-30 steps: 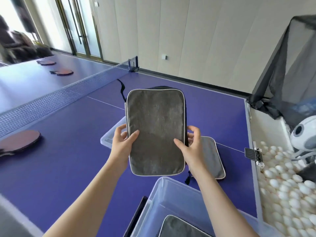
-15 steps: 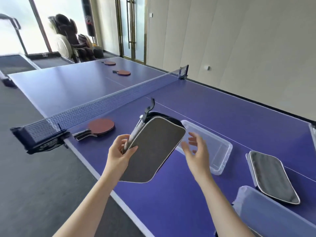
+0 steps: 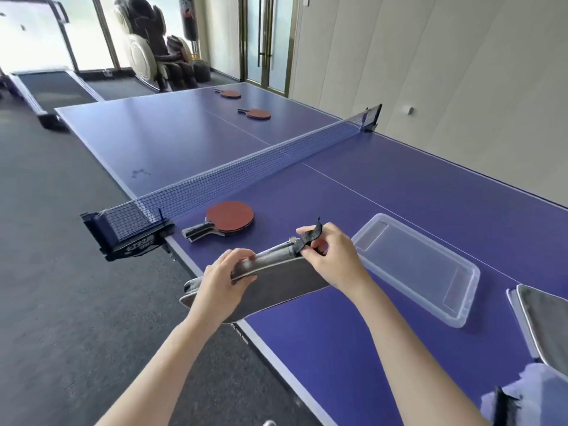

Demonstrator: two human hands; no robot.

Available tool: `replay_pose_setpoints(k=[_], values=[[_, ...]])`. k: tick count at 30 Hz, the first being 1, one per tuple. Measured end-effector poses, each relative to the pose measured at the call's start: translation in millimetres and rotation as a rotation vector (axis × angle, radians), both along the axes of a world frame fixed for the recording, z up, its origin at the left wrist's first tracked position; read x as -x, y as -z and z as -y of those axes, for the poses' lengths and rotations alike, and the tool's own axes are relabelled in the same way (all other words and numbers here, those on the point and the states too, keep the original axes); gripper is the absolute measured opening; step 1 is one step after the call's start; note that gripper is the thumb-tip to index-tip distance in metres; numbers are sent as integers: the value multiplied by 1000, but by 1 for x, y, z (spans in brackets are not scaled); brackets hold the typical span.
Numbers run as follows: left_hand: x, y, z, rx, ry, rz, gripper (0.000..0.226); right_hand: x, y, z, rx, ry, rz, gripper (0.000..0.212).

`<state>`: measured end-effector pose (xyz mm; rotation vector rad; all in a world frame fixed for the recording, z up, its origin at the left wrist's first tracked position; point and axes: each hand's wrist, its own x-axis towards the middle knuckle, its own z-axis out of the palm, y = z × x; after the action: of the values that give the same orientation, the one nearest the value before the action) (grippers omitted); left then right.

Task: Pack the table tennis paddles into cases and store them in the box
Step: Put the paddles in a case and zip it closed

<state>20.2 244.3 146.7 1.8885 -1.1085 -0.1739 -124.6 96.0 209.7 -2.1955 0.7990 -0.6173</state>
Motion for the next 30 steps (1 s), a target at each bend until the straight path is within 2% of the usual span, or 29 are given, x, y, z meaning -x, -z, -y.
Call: replay_pose_setpoints(k=[6,12,15,21,25,30], values=[[-46,3,40,-103,76,70,34,-41,5,49,-46,-98,-106,22],[-82,5,95,-171,143,110,32,-65,18,101,-84,-53,-140,22],[-93,10,120,-156,181,100,32,-71,24,117,-82,54,-68,27],[-106,19,166,-92,255,12,34,-78,32,139,-98,368,125,18],[-124,20,196,-98,256,-155,41,-71,31,159,-63,605,183,22],[-149,15,229,-85,383,-323,28,-62,31,178,-133,757,223,22]])
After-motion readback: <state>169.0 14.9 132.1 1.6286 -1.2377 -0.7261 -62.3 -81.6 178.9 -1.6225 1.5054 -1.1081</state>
